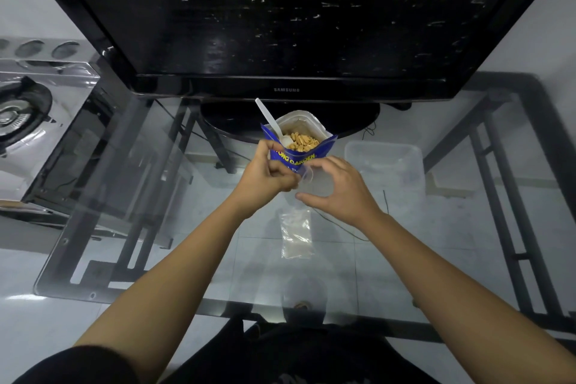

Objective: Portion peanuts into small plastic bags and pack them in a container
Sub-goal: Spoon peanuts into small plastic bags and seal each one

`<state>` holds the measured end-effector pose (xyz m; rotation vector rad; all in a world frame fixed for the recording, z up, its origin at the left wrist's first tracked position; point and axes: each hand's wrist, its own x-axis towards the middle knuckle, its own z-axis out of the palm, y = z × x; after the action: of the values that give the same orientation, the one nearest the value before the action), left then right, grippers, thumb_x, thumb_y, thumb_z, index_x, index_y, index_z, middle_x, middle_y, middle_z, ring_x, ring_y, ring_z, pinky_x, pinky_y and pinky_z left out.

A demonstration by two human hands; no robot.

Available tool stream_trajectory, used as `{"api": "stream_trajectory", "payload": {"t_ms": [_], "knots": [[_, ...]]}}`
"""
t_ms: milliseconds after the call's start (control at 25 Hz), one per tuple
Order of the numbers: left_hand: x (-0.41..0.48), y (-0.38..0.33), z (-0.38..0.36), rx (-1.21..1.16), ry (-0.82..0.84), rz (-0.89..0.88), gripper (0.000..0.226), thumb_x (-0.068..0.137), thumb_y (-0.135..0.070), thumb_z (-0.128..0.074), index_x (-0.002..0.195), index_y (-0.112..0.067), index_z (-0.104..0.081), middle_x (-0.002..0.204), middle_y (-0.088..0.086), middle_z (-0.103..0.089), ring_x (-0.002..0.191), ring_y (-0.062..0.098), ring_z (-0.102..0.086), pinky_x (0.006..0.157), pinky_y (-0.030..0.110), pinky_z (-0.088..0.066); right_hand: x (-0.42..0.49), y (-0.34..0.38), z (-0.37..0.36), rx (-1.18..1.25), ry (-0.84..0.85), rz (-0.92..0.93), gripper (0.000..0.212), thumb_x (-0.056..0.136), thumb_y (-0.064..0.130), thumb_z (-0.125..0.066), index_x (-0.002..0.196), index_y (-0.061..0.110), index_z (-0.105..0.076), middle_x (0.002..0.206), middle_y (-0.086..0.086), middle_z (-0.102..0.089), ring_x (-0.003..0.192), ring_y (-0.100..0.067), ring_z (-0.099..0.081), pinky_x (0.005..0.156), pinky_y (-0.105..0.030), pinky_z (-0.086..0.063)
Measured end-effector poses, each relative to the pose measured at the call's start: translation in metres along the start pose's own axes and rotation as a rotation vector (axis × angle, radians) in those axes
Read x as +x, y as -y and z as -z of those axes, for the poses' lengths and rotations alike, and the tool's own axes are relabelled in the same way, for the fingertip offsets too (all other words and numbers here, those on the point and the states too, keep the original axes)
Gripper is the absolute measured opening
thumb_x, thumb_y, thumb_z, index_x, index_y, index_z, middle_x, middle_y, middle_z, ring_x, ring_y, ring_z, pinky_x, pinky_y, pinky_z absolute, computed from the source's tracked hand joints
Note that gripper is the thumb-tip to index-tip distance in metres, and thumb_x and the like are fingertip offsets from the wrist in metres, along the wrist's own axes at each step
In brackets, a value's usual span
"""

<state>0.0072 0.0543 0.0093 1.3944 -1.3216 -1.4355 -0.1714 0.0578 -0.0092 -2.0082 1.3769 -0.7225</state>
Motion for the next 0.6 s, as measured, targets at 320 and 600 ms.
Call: {"api": "stream_trajectory", "payload": {"t_ms": [320, 600], "knots": [[0.059, -0.008, 0.034, 0.012, -0.534, 0.113, 0.049, 0.082, -0.048, -0.063, 0.116, -0.014, -0.057, 0.089, 0.001, -0.066, 0.075, 0.012, -0.062, 0.076, 0.034, -0.054, 0.018, -0.002, 0.019, 0.171, -0.133, -0.062, 0.054, 0.067, 0.038, -0.081, 0.113, 0.021, -0.060, 0.105, 0.011, -0.058, 0.095, 0.004, -0.054, 0.079, -0.014, -0.046], [0.096, -0.026, 0.039, 0.292, -0.449, 0.094, 0.018, 0.089, -0.021, -0.054, 0.082, -0.009, -0.064, 0.072, 0.006, -0.066, 0.071, 0.019, -0.065, 0.076, 0.038, -0.058, 0.038, -0.022, 0.027, 0.159, -0.077, -0.187, 0.057, 0.068, 0.044, -0.078, 0.117, 0.023, -0.058, 0.115, 0.007, -0.062, 0.104, -0.003, -0.055, 0.083, -0.014, -0.046]]}}
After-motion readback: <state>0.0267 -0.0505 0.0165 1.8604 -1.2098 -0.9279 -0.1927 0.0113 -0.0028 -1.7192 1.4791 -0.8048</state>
